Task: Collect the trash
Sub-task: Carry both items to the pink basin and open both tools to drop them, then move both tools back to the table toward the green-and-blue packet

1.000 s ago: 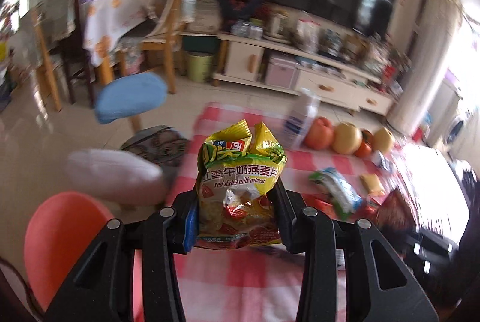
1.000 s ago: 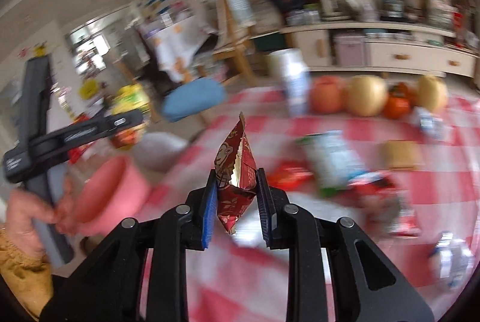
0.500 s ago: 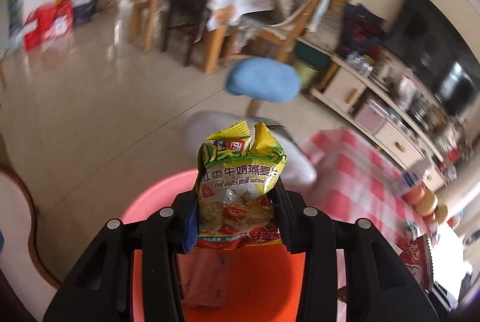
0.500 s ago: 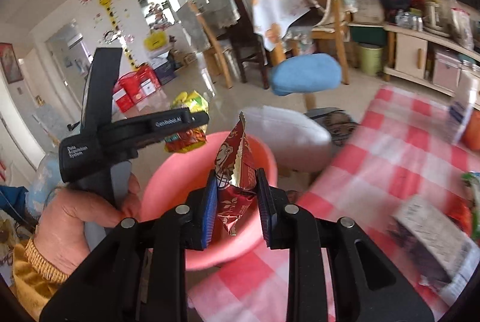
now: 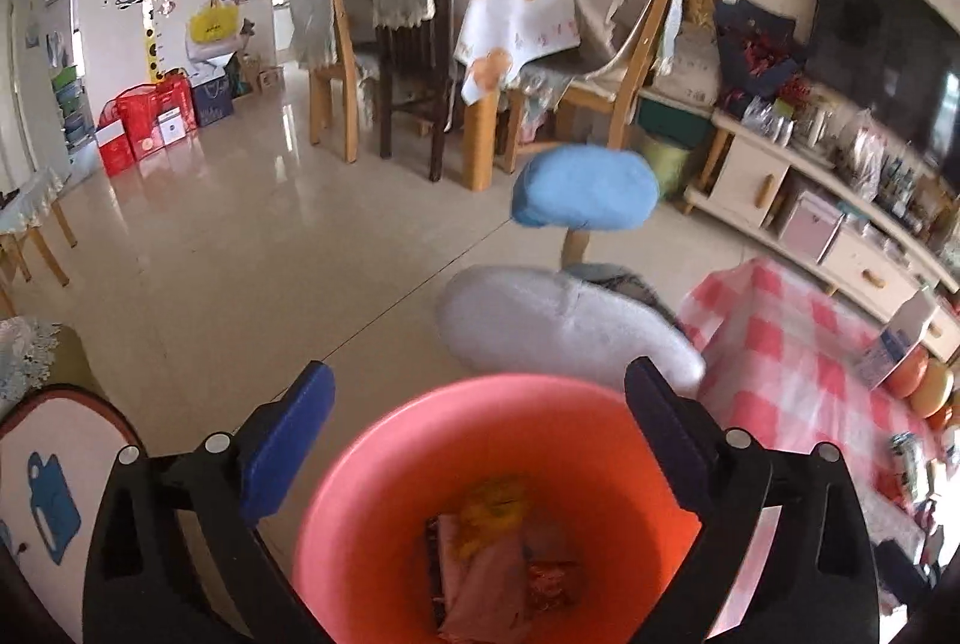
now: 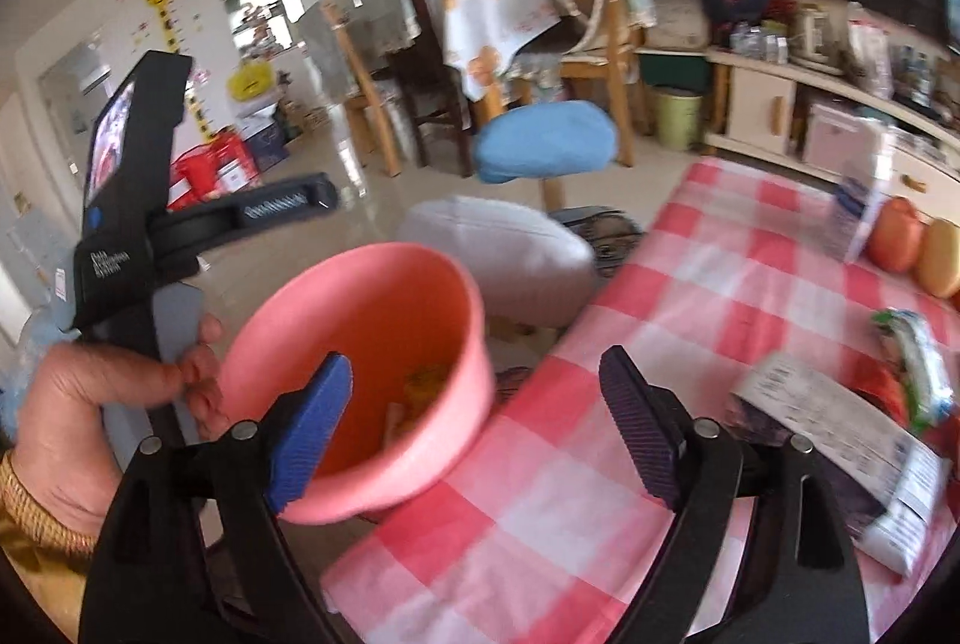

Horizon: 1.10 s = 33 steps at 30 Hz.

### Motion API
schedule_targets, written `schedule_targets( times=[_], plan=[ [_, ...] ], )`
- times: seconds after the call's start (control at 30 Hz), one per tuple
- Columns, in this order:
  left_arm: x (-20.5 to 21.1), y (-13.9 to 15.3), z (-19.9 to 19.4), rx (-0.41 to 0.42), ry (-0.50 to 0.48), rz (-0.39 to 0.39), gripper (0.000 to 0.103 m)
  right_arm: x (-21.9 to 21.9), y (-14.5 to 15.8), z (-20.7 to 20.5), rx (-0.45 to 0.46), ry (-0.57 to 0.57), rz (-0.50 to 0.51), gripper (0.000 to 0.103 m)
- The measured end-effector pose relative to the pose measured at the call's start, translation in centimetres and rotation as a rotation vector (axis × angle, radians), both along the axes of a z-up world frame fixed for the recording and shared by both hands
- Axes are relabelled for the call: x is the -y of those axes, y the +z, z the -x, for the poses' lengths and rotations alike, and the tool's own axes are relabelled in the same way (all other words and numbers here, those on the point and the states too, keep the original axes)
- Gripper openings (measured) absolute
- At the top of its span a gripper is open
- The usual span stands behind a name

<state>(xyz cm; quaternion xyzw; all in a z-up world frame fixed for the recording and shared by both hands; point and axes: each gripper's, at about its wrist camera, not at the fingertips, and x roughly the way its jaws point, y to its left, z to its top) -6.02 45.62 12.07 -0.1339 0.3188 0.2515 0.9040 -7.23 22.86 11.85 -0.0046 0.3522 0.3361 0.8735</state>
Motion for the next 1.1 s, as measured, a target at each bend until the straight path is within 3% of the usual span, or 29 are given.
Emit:
schedule_targets(
  times=[0.2, 0.37, 0.53, 1.1],
  plan=[
    [3.7, 3.0, 0.7, 0.148, -0.065, -0.029, 0.096, 3.3, -0.1, 1.4, 0.056, -0.041, 0.052, 0.090],
    [7.9, 5.3, 1.0, 0.251, -0.142, -0.111, 0.096, 5.7, -0.6, 2.7, 0.075, -0.062, 0.078, 0.091],
    [11.7, 7.0, 0.6, 0.302, -0.190, -0.171, 0.096, 8.5, -0.4, 3.6, 0.105, -0.096, 0.079, 0.091],
    [21.3, 6.2, -1.9, 0.158, -0.431, -0.141, 0.096, 14.5, 0.8, 5.0, 0.172, -0.177, 0.091, 0.093]
  ],
)
